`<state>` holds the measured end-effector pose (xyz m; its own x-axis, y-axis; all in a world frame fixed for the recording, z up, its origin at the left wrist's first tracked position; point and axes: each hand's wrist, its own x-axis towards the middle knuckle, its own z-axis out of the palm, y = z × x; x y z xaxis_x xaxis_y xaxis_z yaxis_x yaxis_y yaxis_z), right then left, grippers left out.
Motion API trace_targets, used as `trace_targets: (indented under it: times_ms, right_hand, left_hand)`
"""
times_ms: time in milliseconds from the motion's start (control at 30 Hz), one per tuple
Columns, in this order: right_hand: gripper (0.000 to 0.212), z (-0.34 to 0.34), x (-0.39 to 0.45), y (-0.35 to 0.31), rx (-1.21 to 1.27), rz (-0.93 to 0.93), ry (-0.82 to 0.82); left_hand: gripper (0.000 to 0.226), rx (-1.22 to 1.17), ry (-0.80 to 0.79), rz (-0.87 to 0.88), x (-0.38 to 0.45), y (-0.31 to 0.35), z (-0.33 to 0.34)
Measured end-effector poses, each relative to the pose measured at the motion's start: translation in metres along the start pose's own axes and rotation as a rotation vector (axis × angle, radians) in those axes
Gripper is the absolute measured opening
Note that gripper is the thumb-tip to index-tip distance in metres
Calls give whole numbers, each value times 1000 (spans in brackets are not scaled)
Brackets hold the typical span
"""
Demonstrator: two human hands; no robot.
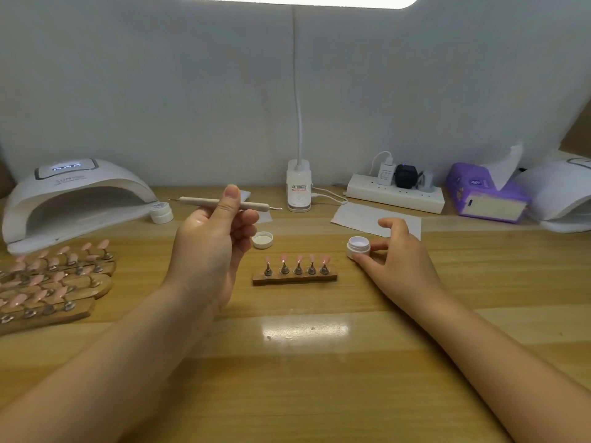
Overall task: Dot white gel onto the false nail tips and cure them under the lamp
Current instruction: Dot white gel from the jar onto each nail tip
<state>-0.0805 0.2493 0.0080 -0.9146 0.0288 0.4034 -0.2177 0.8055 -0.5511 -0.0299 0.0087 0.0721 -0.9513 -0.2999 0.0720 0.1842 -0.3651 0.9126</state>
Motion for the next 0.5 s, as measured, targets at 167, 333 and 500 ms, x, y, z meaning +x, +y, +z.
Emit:
trace_targets:
  times_ms: [167,333,500]
  right_hand:
    - [77,-2,2,2,-57,76,-80]
    - [52,-12,-6,-16,-139,-236,101]
    - [23,-13,-22,-38,-239,-421,-15]
  left_hand:
    - [19,3,-16,23,-2,-3,0]
    - [25,42,-16,59,-1,-8,-2]
    - [21,119,-26,67,-1,-20,-7]
